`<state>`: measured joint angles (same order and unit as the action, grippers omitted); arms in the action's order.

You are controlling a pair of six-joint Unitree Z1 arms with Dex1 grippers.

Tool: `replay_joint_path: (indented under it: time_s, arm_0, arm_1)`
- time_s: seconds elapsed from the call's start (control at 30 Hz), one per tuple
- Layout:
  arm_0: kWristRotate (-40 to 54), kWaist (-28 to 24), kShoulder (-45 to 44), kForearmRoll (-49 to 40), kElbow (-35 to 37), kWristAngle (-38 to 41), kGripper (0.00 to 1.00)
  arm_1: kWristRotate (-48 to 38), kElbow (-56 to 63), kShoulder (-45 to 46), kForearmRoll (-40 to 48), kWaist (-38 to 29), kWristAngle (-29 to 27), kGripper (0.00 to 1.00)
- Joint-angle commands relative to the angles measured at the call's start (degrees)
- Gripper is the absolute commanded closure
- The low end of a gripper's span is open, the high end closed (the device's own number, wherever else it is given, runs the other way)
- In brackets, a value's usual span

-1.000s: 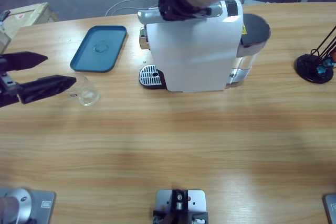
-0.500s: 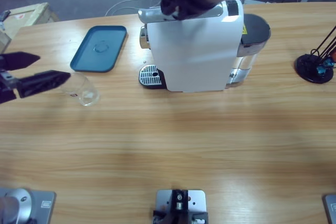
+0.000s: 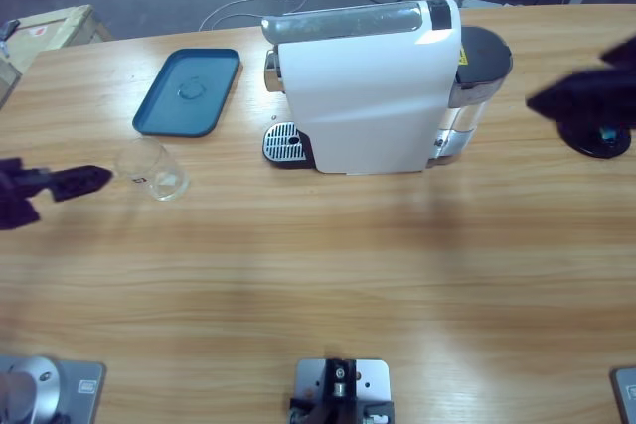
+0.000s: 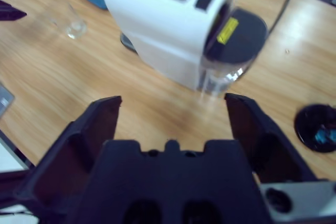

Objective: Pour coffee

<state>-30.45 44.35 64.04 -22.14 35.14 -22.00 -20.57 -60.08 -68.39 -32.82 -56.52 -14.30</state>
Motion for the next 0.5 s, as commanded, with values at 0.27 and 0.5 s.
replay_joint_path:
  time_s: [0.27,0.5]
  arm_0:
    - [7.72,-0.23,15.18,24.85,-11.48,-2.94,0.009]
    - [7.86,-0.23,23.85,31.33,-11.50,-8.48,0.009]
  arm_1:
    - [-2.46,8.80,7.95,-4.18,-0.52,-2.67,0.000]
    - [-2.72,8.84,8.36,-5.85,-0.52,-2.98,0.000]
